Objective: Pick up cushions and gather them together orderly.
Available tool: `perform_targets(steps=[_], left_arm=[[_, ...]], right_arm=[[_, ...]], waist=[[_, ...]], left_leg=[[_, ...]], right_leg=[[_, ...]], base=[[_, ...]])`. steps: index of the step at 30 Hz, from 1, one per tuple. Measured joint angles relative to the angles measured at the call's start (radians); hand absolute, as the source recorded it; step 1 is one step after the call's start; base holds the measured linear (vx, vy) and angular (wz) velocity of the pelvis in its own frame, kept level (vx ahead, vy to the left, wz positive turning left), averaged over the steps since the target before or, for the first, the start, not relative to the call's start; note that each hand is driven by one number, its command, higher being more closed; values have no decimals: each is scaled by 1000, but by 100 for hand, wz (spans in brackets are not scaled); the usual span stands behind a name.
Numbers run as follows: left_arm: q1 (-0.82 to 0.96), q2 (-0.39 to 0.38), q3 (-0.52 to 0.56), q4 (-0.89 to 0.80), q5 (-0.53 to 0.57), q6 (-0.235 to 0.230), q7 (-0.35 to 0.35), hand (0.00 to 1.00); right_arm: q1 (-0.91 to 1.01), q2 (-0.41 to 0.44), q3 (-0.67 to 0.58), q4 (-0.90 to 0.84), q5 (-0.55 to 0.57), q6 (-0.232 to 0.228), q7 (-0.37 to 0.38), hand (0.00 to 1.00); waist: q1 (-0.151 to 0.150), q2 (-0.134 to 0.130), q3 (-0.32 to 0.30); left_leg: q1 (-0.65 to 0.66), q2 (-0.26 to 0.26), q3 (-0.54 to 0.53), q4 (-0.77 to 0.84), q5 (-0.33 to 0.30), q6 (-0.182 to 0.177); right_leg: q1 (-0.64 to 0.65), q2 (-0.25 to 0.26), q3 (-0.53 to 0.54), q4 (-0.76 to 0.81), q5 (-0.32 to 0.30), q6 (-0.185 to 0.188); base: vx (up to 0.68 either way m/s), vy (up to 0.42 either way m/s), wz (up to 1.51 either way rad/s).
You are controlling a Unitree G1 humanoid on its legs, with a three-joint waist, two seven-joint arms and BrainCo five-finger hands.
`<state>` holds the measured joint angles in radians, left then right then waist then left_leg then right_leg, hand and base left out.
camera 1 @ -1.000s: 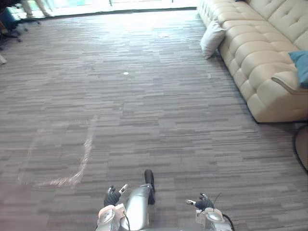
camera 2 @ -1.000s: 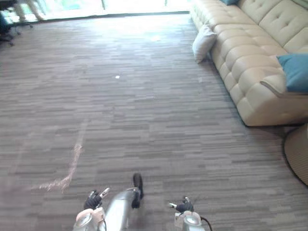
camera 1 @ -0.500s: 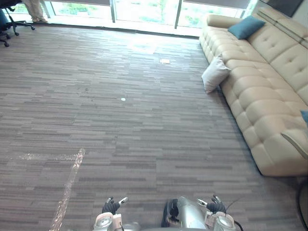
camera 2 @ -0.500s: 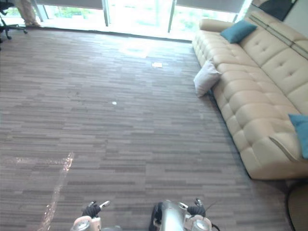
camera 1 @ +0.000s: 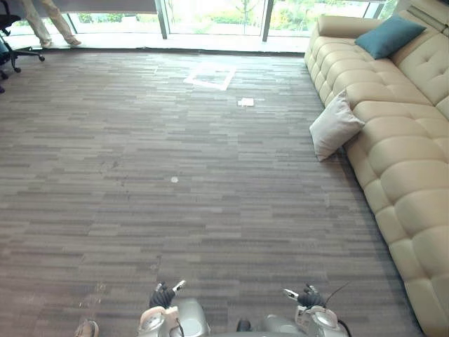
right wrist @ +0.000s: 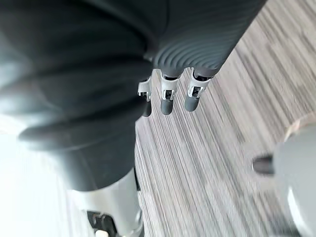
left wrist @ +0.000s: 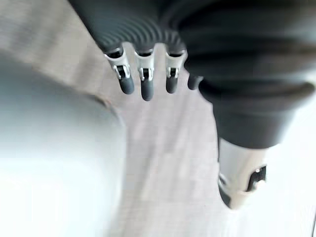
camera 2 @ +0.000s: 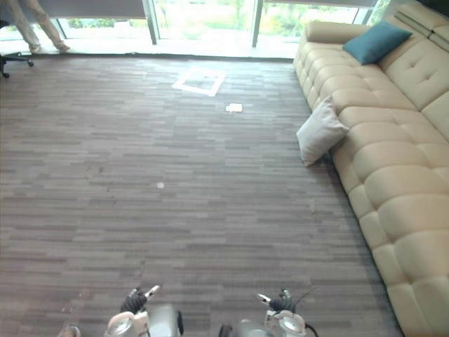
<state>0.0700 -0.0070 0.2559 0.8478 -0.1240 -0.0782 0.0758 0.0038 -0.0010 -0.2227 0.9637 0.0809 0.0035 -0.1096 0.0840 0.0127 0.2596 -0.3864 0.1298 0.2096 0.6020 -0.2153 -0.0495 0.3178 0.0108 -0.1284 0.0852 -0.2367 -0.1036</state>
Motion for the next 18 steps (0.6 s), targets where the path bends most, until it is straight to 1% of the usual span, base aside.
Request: perform_targets(steps=[1, 2, 3, 4, 5, 6, 7, 8, 9, 10, 11, 12, 13, 14, 15, 16, 17, 18], left_arm=[[1, -1, -1, -1, 0, -4, 2, 0], [5, -9, -3, -1, -4, -4, 6, 0], [6, -9, -4, -1, -4, -4, 7, 0], [14, 6, -8, -4, -13, -4, 6, 0], [13, 28, -7, -8, -12, -4, 7, 0], [14, 34, -6, -9, -12, -3, 7, 0], [14, 40, -6, -5, -12, -2, 11, 0], [11, 51, -9, 2, -5, -1, 15, 0], [-4, 59, -26, 30, 10, 7, 18, 0], [-5, 58, -31, 36, 15, 10, 19, 0], [-8, 53, -42, 49, 25, 19, 20, 0], [-9, 51, -56, 64, 44, 27, 23, 0], [-9, 51, -58, 72, 46, 29, 25, 0], [-8, 50, -58, 79, 47, 30, 27, 0], [-6, 52, -58, 93, 53, 32, 29, 0], [-10, 53, -59, 105, 58, 34, 29, 0], [-16, 52, -61, 118, 64, 38, 29, 0], [-16, 54, -79, 128, 72, 39, 28, 0]], right_arm=[[0, 0, 0, 3, 0, 0, 0, 0], [6, -3, 1, 14, 0, 0, -4, 0], [8, -4, 1, 16, 0, 0, -5, 0], [6, 9, 3, 34, -2, 4, -11, 0], [18, 36, 3, 29, -3, 1, -12, 0], [25, 42, 4, 29, -3, 0, -12, 0], [35, 48, 11, 20, -3, -3, -11, 0], [42, 52, 13, 6, -4, -4, -11, 0], [51, 47, 22, -10, -14, -10, -8, 0], [52, 43, 25, -13, -18, -12, -8, 0], [55, 33, 31, -28, -23, -17, -7, 0], [62, 25, 29, -53, -23, -22, -6, 0], [62, 23, 29, -59, -23, -23, -6, 0], [64, 22, 29, -81, -26, -24, -6, 0], [62, 19, 26, -93, -33, -32, -6, 0], [58, 14, 19, -88, -40, -33, -6, 0], [58, 5, 5, -79, -43, -32, -5, 0], [61, -3, -13, -68, -38, -28, -3, 0]], waist=[[3, 4, 0], [8, 25, -4], [9, 27, -5], [29, 21, -26], [28, -37, -50], [29, -57, -59], [30, -81, -62], [28, -102, -57], [20, -107, -54], [16, -105, -53], [5, -91, -46], [-1, -71, -42], [-6, -67, -42], [-20, -63, -42], [-30, -59, -37], [-33, -58, -36], [-38, -55, -34], [-46, -47, -31]], left_leg=[[-6, -16, -13, -118, 38, -16], [-12, -16, -35, -284, 80, -28], [-13, -14, -37, -297, 81, -28], [-26, -15, -50, -282, 209, -19], [-22, -25, -3, -250, 221, -7], [-8, -29, 25, -245, 221, 18], [29, -54, 52, -229, 200, 65], [76, -84, 74, -217, 153, 74], [161, -123, 85, -193, 73, 75], [188, -129, 85, -191, 56, 76], [252, -135, 85, -194, 24, 83], [341, -140, 83, -226, -23, 76], [385, -140, 85, -251, -34, 73], [446, -137, 84, -295, -49, 68], [516, -136, 81, -341, -62, 60], [549, -133, 83, -361, -57, 66], [600, -130, 83, -394, -64, 56], [658, -128, 78, -436, -72, 42]], right_leg=[[22, -8, 22, -14, -14, 15], [57, 0, 61, -34, -31, 22], [62, 2, 66, -37, -34, 19], [109, -13, 140, -22, -78, 0], [62, -67, 162, 80, -74, 3], [28, -87, 181, 169, -66, 20], [-37, -117, 204, 352, -27, 83], [-105, -147, 227, 542, 53, 179], [-229, -171, 250, 866, 158, 285], [-255, -172, 245, 931, 162, 292], [-307, -171, 220, 1031, 155, 285], [-391, -173, 156, 1104, 127, 242], [-430, -174, 118, 1106, 104, 214], [-490, -175, 47, 1066, 69, 196], [-555, -175, -36, 975, 32, 181], [-579, -172, -80, 892, 14, 175], [-602, -163, -143, 732, 10, 170], [-612, -140, -191, 516, 43, 156]], base=[[666, 234, -90], [592, 269, -56], [765, 359, -103], [910, 447, -91], [749, 366, -102], [750, 381, -53], [592, 310, -40], [837, 450, -33], [654, 356, -16], [750, 389, -6], [579, 273, -2], [568, 239, -4], [574, 184, -4], [568, 123, 2], [566, 102, 5], [571, 65, 9], [608, 34, 21], [640, 21, 25]])
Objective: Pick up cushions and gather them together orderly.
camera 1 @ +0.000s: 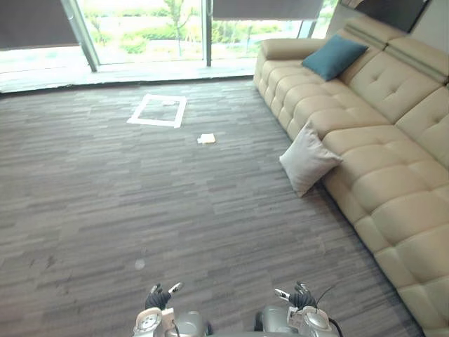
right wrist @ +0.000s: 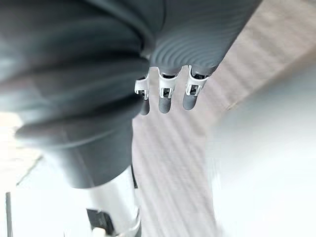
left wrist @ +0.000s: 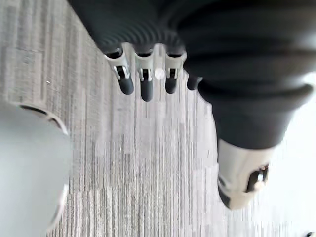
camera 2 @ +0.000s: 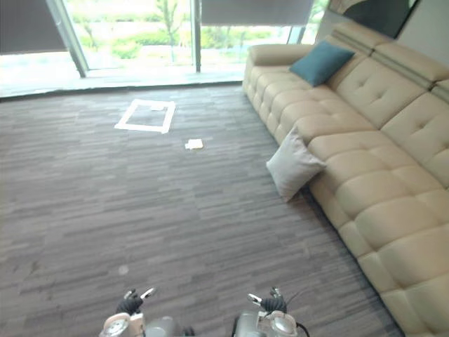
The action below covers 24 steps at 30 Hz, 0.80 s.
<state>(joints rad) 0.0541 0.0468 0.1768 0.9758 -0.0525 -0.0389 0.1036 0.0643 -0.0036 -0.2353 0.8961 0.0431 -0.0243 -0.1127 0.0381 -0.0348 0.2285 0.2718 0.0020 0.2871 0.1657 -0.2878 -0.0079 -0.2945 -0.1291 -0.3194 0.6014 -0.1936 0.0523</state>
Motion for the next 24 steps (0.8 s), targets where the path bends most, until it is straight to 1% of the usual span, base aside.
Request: perform_targets(steps=[1, 2, 3, 4, 5, 6, 7, 8, 9, 10, 11, 12, 13, 14, 15, 16, 17, 18, 19, 20, 21, 22, 23, 24], left_arm=[[2, 0, -5, 0, 4, 0, -1, 0], [11, 0, -9, 3, 12, 0, -2, 0], [17, 1, -9, 1, 15, 0, -4, 0], [22, 2, -6, -1, 22, 0, -5, 0], [20, -18, -1, 0, 31, 1, -9, 0], [24, -45, 4, -5, 34, 0, -15, 0], [23, -58, 14, -9, 37, 0, -17, 0], [24, -80, 56, -22, 38, -1, -19, 0], [22, -89, 76, -27, 39, 0, -20, 0], [21, -88, 76, -31, 47, 1, -21, 0], [22, -67, 72, -39, 52, 0, -22, 0], [21, -57, 71, -49, 51, -2, -21, 0], [19, -48, 68, -65, 50, -3, -20, 0], [17, -45, 66, -83, 50, -5, -21, 0], [14, -48, 66, -89, 49, -9, -20, 0], [14, -56, 66, -98, 49, -13, -20, 0], [13, -62, 67, -102, 49, -18, -19, 0], [14, -63, 67, -102, 47, -23, -18, 0], [14, -65, 70, -103, 44, -25, -17, 0], [16, -69, 70, -102, 32, -26, -14, 0], [17, -69, 70, -102, 27, -29, -13, 0], [18, -65, 70, -103, 25, -34, -14, 0], [21, -57, 72, -102, 25, -35, -14, 0], [22, -49, 73, -100, 28, -35, -13, 0]], right_arm=[[-1, 1, -7, -1, -1, 1, 0, 0], [-1, 1, -7, -6, -2, 1, 1, 0], [1, 6, -5, -8, -2, 2, 1, 0], [5, 7, 0, -11, 0, 4, 1, 0], [-1, 3, 5, -15, -4, 7, 4, 0], [-1, -14, 8, -21, -5, 7, 7, 0], [-3, -24, 8, -23, -5, 8, 8, 0], [-8, -38, 12, -24, -4, 12, 9, 0], [-11, -39, 11, -20, -3, 13, 5, 0], [-13, -36, 13, -15, -2, 14, 4, 0], [-14, -23, 17, -10, 0, 19, 3, 0], [-14, -11, 18, -9, 1, 22, 2, 0], [-13, 0, 22, -4, 5, 24, 1, 0], [-12, 7, 23, -3, 9, 27, -2, 0], [-13, 7, 23, -2, 15, 31, -4, 0], [-14, 5, 21, -6, 17, 32, -8, 0], [-11, 5, 20, -6, 17, 33, -9, 0], [-9, 7, 24, -6, 17, 33, -13, 0], [-9, 9, 32, -6, 17, 33, -15, 0], [-12, 7, 51, -5, 17, 32, -16, 0], [-10, 8, 63, -4, 17, 33, -16, 0], [-2, 16, 74, 2, 17, 34, -16, 0], [5, 31, 84, 6, 16, 34, -16, 0], [7, 39, 86, 7, 15, 33, -16, 0]], waist=[[-4, 1, 1], [-9, 3, 2], [-13, -3, -2], [-18, -9, -6], [-29, 13, -14], [-31, 56, -33], [-30, 77, -32], [-26, 111, -28], [-20, 122, -26], [-20, 115, -18], [-18, 92, -2], [-12, 73, 4], [-8, 50, 4], [2, 44, 1], [8, 42, 6], [17, 46, 6], [25, 47, 5], [29, 44, 3], [29, 44, 3], [30, 51, 3], [35, 52, 2], [46, 44, -9], [54, 28, -31], [61, 12, -44]], left_leg=[[23, 0, -4, -17, -6, -10], [59, -1, -22, -32, -22, -35], [98, -5, -49, -25, -38, -62], [116, -8, -72, -8, -45, -72], [112, 23, -108, 54, -48, -77], [20, 69, -139, 265, -41, -87], [-37, 96, -146, 397, -20, -91], [-144, 150, -157, 634, 87, -104], [-208, 204, -145, 807, 91, -109], [-231, 225, -130, 869, 86, -109], [-272, 240, -113, 928, 59, -100], [-307, 243, -101, 935, 44, -86], [-369, 247, -84, 909, 27, -79], [-438, 245, -74, 826, 8, -60], [-466, 239, -69, 754, 0, -54], [-504, 223, -68, 644, -8, -50], [-522, 188, -93, 531, -5, -55], [-537, 142, -143, 402, 19, -64], [-554, 115, -181, 326, 43, -71], [-559, 100, -222, 247, 74, -77], [-560, 105, -233, 224, 112, -77], [-552, 104, -223, 249, 167, -74], [-551, 102, -196, 283, 183, -61], [-543, 104, -166, 305, 160, -35]], right_leg=[[-2, 19, -5, -102, 31, -6], [-4, 47, 2, -230, 90, -28], [-1, 57, 15, -258, 137, -79], [5, 59, 36, -248, 192, -147], [10, 66, 25, -190, 183, -166], [28, 88, 4, -182, 123, -163], [46, 106, -1, -189, 104, -170], [91, 147, 6, -213, 76, -183], [155, 184, 23, -241, 55, -194], [203, 201, 43, -260, 43, -202], [291, 212, 74, -300, 27, -202], [336, 212, 97, -329, 18, -203], [379, 211, 123, -364, 13, -200], [426, 211, 157, -401, 9, -192], [449, 210, 175, -416, 6, -184], [476, 208, 207, -433, -1, -173], [498, 196, 232, -437, -14, -155], [511, 180, 267, -437, -35, -144], [522, 171, 294, -434, -57, -138], [538, 167, 335, -430, -86, -123], [545, 167, 372, -418, -110, -107], [548, 157, 416, -401, -138, -94], [544, 141, 465, -382, -150, -79], [528, 128, 494, -337, -150, -78]], base=[[693, -20, 31], [745, -68, 38], [759, -101, 51], [917, -200, 60], [880, -247, 60], [861, -259, 47], [544, -174, 12], [701, -158, -40], [696, -141, -59], [814, -164, -68], [489, -115, -56], [527, -141, -69], [440, -109, -79], [438, -80, -81], [446, -4, -82], [457, 85, -75], [513, 170, -84], [411, 193, -81], [409, 243, -94], [437, 293, -100], [551, 404, -120], [483, 367, -131], [509, 366, -138], [511, 353, -125]])
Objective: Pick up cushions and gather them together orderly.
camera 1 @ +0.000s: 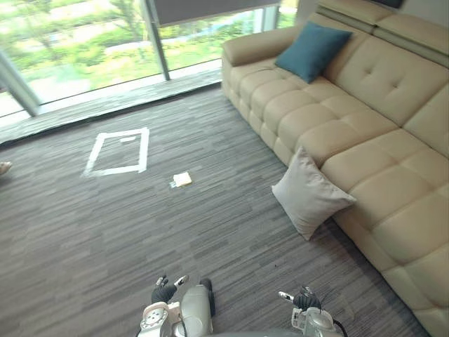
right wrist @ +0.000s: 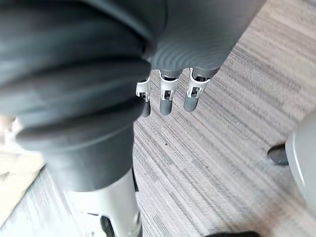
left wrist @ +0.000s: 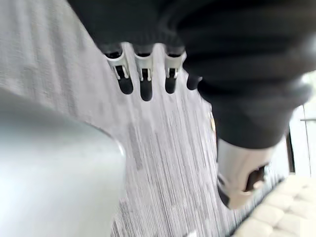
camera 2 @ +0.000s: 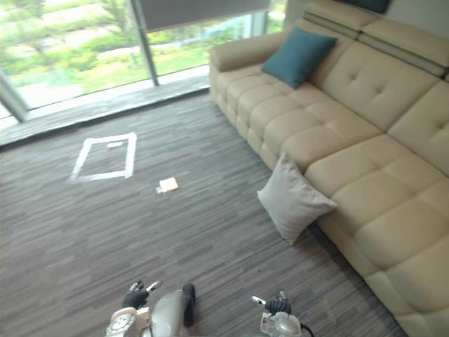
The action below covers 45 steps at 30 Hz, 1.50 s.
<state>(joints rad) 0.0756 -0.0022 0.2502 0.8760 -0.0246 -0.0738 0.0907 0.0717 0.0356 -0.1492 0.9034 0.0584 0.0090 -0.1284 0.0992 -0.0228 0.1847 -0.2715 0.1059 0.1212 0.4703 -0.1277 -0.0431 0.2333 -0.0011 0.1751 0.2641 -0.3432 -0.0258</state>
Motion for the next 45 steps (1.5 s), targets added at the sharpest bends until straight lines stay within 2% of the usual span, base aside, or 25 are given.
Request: perform_targets(steps=[1, 2, 3, 4, 6, 9, 11, 13, 15, 16, 17, 18, 19, 22, 23, 24, 27, 29, 31, 32, 33, 35, 37, 41, 45], left_arm=[[0, 9, 1, 3, 2, 1, 0, 0], [-4, 18, 1, 18, 2, 2, 2, 0], [-10, 22, 1, 35, 2, 9, 6, 0], [-15, 23, 1, 46, 3, 15, 9, 0], [-17, 27, 0, 69, 3, 23, 17, 0], [-14, 27, -7, 87, 2, 28, 18, 0], [-13, 31, -23, 102, 2, 30, 18, 0], [-19, 39, -53, 124, 3, 33, 14, 0], [-26, 51, -86, 138, 6, 36, 7, 0], [-32, 51, -88, 142, 10, 34, 2, 0], [-44, 34, -90, 151, 17, 35, -3, 0], [-43, 22, -90, 150, 25, 33, -7, 0], [-44, 8, -89, 143, 27, 33, -7, 0], [-38, 5, -57, 111, 38, 34, -8, 0], [-32, -3, -37, 84, 38, 30, -7, 0], [-28, -3, -36, 64, 41, 28, -7, 0], [-14, -4, -46, 38, 40, 19, -6, 0], [-16, -5, -46, 33, 40, 14, -6, 0], [-16, -6, -47, 31, 40, 13, -3, 0], [-15, -11, -48, 32, 40, 12, -1, 0], [-21, -3, -45, 38, 40, 12, -2, 0], [-23, 18, -47, 40, 39, 12, -2, 0], [-24, 26, -44, 47, 42, 14, -2, 0], [-24, 32, -48, 78, 44, 14, -3, 0], [-23, 30, -56, 99, 44, 15, -6, 0]], right_arm=[[3, 12, 7, -3, 0, 0, 0, 0], [10, 15, 14, -11, -2, -1, 3, 0], [10, 15, 15, -16, -5, -1, 4, 0], [10, 14, 13, -17, -12, -1, 6, 0], [12, 14, 14, -25, -20, -5, 11, 0], [5, 12, 9, -23, -21, -13, 13, 0], [-12, 7, 0, -13, -22, -15, 13, 0], [-30, 0, -6, -15, -22, -13, 13, 0], [-33, -5, -7, -14, -24, -14, 13, 0], [-33, -11, -14, -16, -28, -15, 14, 0], [-41, -25, -27, -16, -39, -17, 15, 0], [-40, -33, -44, -16, -40, -18, 15, 0], [-42, -38, -50, -17, -39, -18, 15, 0], [-41, -40, -50, -19, -39, -16, 14, 0], [-38, -39, -44, -17, -39, -12, 10, 0], [-37, -38, -42, -9, -39, -9, 10, 0], [-38, -37, -44, 11, -39, -4, 6, 0], [-42, -36, -43, 12, -39, -3, 1, 0], [-39, -37, -38, 12, -39, -3, -1, 0], [-34, -39, -30, 12, -39, -2, -2, 0], [-34, -32, -20, 15, -39, -1, -4, 0], [-26, -9, 11, 15, -39, 0, -3, 0], [-23, 17, 18, 15, -40, -1, -2, 0], [-14, 25, 18, 12, -47, -3, 2, 0], [-14, 25, 7, 10, -59, -8, 5, 0]], waist=[[5, -17, -9], [3, -30, -15], [2, -24, -8], [2, -24, -6], [-3, -23, -7], [-15, -19, -9], [-28, -10, -8], [-45, 5, 2], [-54, 2, 6], [-56, -6, 15], [-56, 32, 26], [-57, 39, 26], [-59, 53, 32], [-60, 57, 43], [-54, 56, 51], [-45, 57, 53], [-35, 43, 54], [-31, 42, 55], [-28, 44, 54], [-23, 51, 51], [-16, 43, 46], [-10, 2, 28], [-1, -17, 16], [-1, -20, 4], [-4, -2, -1]], left_leg=[[18, 1, 38, 3, -22, 10], [53, 0, 79, 3, -42, 26], [101, -1, 111, 0, -71, 38], [141, -5, 128, -5, -98, 43], [263, -6, 181, -35, -146, 48], [395, -1, 237, -155, -145, 34], [446, 15, 279, -220, -136, 18], [499, 26, 310, -266, -131, 9], [531, 18, 307, -284, -133, 5], [559, 10, 287, -285, -142, -11], [580, 39, 278, -286, -138, -31], [585, 41, 270, -276, -119, -62], [576, 53, 246, -226, -117, -67], [388, 156, 158, 230, -77, -65], [328, 185, 146, 384, -113, -74], [300, 183, 145, 422, -140, -81], [204, 117, 126, 225, -191, -52], [147, 48, 25, 52, -183, -44], [134, -6, -69, -99, -111, -37], [142, -15, -101, -142, 2, -44], [160, -21, -73, -135, 38, -21], [177, -32, -13, -142, 1, 1], [196, -39, 32, -143, -26, 15], [297, -53, 118, -215, -48, 32], [398, -46, 158, -276, -50, 39]], right_leg=[[-37, -13, 13, 79, 2, 3], [-87, -25, 9, 203, 16, 38], [-145, -42, -16, 346, 49, 90], [-182, -66, -60, 458, 64, 112], [-259, -139, -202, 643, 63, 109], [-342, -194, -404, 554, 37, 75], [-379, -184, -529, 374, 49, 66], [-414, -146, -586, 209, 108, 45], [-410, -95, -558, 46, 240, 12], [-391, -83, -531, 20, 330, -76], [-383, -65, -543, 49, 321, -72], [-381, -67, -547, 65, 267, -65], [-376, -61, -550, 82, 233, -67], [-287, -8, -536, 29, 189, -76], [-227, 16, -519, -5, 182, -83], [-184, 20, -506, -23, 178, -85], [-112, 17, -429, -77, 170, -73], [-92, 4, -375, -75, 158, -54], [-75, -9, -327, -68, 140, -23], [-72, -9, -298, -57, 124, 1], [-63, -18, -265, -54, 113, 20], [-67, -51, -226, -64, 111, 43], [-75, -69, -195, -60, 121, 62], [-87, -95, -177, 17, 132, 80], [-201, -118, -237, 316, 138, 82]], base=[[568, 410, -108], [507, 394, -95], [387, 302, -82], [355, 252, -65], [322, 180, -50], [289, 90, -40], [308, 37, -54], [405, -18, -55], [430, -110, -31], [430, -128, -25], [403, -130, -17], [390, -153, -13], [438, -220, 2], [329, -182, -5], [371, -130, -43], [371, -86, -69], [264, -2, -76], [313, 146, -81], [361, 277, -76], [268, 273, -78], [241, 270, -75], [234, 251, -77], [174, 185, -78], [125, 144, -60], [112, 59, -25]])
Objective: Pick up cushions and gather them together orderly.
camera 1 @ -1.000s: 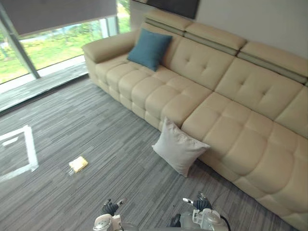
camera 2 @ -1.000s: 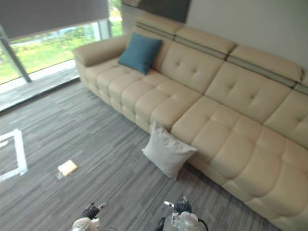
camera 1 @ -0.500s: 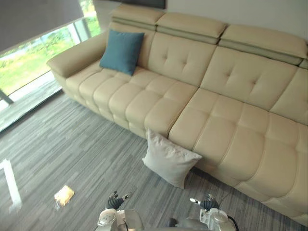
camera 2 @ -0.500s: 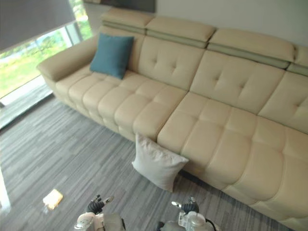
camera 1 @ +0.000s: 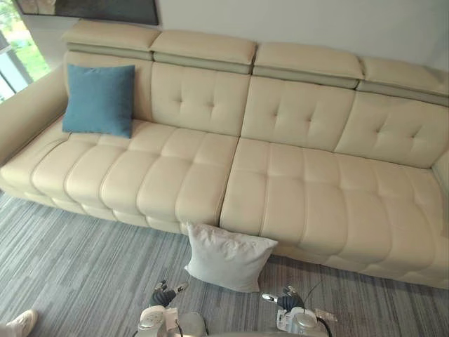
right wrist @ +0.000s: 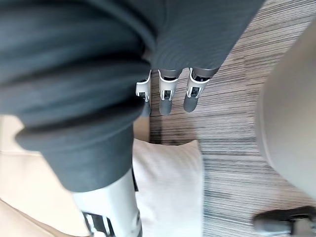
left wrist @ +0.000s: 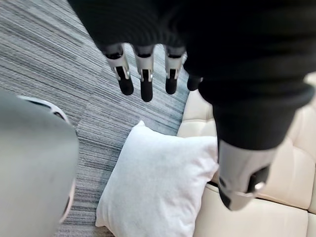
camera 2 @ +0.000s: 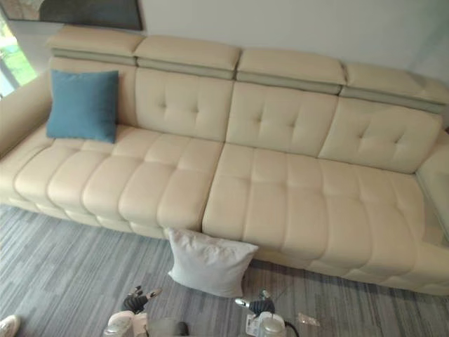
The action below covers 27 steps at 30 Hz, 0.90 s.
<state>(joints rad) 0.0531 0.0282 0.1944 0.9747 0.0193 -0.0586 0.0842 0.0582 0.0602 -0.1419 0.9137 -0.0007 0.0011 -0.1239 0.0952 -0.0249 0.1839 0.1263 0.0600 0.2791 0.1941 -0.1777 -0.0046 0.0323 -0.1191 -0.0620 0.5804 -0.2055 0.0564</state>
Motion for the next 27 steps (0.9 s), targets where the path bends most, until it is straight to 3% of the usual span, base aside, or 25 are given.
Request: perform_targets(steps=[2, 4, 5, 6, 7, 8, 9, 11, 13, 17, 19, 20, 23, 24, 25, 27], left_arm=[[3, 1, -8, 4, -1, 0, 0, 0], [5, 0, -8, 8, -2, 0, 0, 0], [7, 2, -8, 7, -2, -1, 0, 0], [9, 10, -8, 4, -1, -2, -2, 0], [5, 5, -6, 13, -2, -1, 0, 0], [8, -13, -16, 19, -2, -1, -1, 0], [8, -25, -20, 19, 1, -1, -2, 0], [8, -38, -19, 19, 3, 0, -1, 0], [8, -38, -18, 18, 9, 0, -2, 0], [-2, -24, -11, 3, 16, 0, -1, 0], [-2, -31, -12, -20, 16, -1, -1, 0], [-1, -33, -12, -22, 16, -2, 1, 0], [-1, -32, -15, -27, 13, -1, 2, 0], [-3, -28, -15, -30, 6, -1, 2, 0], [0, -10, -19, -31, 8, -1, 5, 0], [-1, 2, -19, -21, 10, 0, 10, 0]], right_arm=[[-1, -1, -3, 1, 0, -4, 2, 0], [-5, -3, -3, 0, 0, -7, 3, 0], [-6, -5, -3, 2, 0, -8, 2, 0], [0, -3, -3, 6, 0, -8, 2, 0], [-1, -5, -4, 8, 0, -8, 3, 0], [0, -24, -3, 6, 0, -8, 4, 0], [-2, -35, -3, 6, 0, -8, 3, 0], [-4, -46, -4, 6, 1, -7, 3, 0], [-4, -47, -4, 9, 1, -8, 2, 0], [-4, -43, -12, 8, 5, -8, -4, 0], [-2, -47, -12, 8, 19, -4, -6, 0], [-2, -49, -12, 9, 23, -3, -7, 0], [-2, -50, -12, 5, 30, -1, -13, 0], [-4, -52, -11, 11, 38, 0, -14, 0], [2, -42, -9, 16, 40, 4, -12, 0], [5, -29, -12, 15, 40, 4, -13, 0]], waist=[[-3, 1, 0], [-9, 3, 0], [-10, 1, 0], [-9, -23, -10], [-7, -22, -13], [-11, 10, -24], [-15, 25, -23], [-17, 46, -24], [-15, 45, -23], [-15, 31, -5], [2, 41, 2], [4, 44, 3], [4, 47, 5], [9, 50, 5], [13, 20, -5], [10, 3, -15]], left_leg=[[48, 12, -13, -26, -4, 3], [63, 29, -25, -46, -6, -4], [67, 31, -30, -48, -1, -29], [67, 5, -41, -48, -7, -46], [73, 3, -44, -45, -16, -58], [68, 24, -48, -44, -15, -61], [68, 36, -51, -44, -17, -63], [65, 55, -83, -50, -20, -69], [57, 70, -106, -43, -28, -82], [-91, 87, -176, 265, -58, -90], [-176, 112, -189, 462, -68, -83], [-180, 120, -184, 473, -94, -78], [-204, 109, -215, 312, -112, -47], [-192, 89, -222, 273, -93, -84], [-172, 58, -191, 222, -84, -69], [-153, 28, -176, 190, -74, -57]], right_leg=[[-20, -9, -62, 49, -64, -11], [-60, -2, -99, 14, -82, -19], [-72, 6, -99, -86, -56, -21], [-72, 3, -78, -202, 59, -36], [-64, 7, -71, -211, 25, -36], [-52, 24, -80, -237, 28, -41], [-47, 38, -84, -255, 28, -43], [-35, 64, -93, -281, 30, -47], [-22, 75, -114, -296, 23, -57], [14, 58, -170, -298, -8, -53], [54, 62, -162, -307, -18, -60], [65, 63, -157, -309, -19, -58], [68, 57, -133, -300, -38, -42], [54, 51, -110, -276, -48, -20], [44, 27, -78, -288, -37, -2], [62, 3, -70, -332, -17, 16]], base=[[116, -50, 17], [124, -140, 21], [105, -142, 9], [132, -160, 0], [164, -159, -9], [218, -186, -5], [177, -140, -1], [124, -126, 6], [75, -101, 21], [30, -37, 52], [80, 54, -2], [98, 118, -23], [77, 182, -30], [89, 237, -45], [155, 262, -42], [207, 192, -21]])
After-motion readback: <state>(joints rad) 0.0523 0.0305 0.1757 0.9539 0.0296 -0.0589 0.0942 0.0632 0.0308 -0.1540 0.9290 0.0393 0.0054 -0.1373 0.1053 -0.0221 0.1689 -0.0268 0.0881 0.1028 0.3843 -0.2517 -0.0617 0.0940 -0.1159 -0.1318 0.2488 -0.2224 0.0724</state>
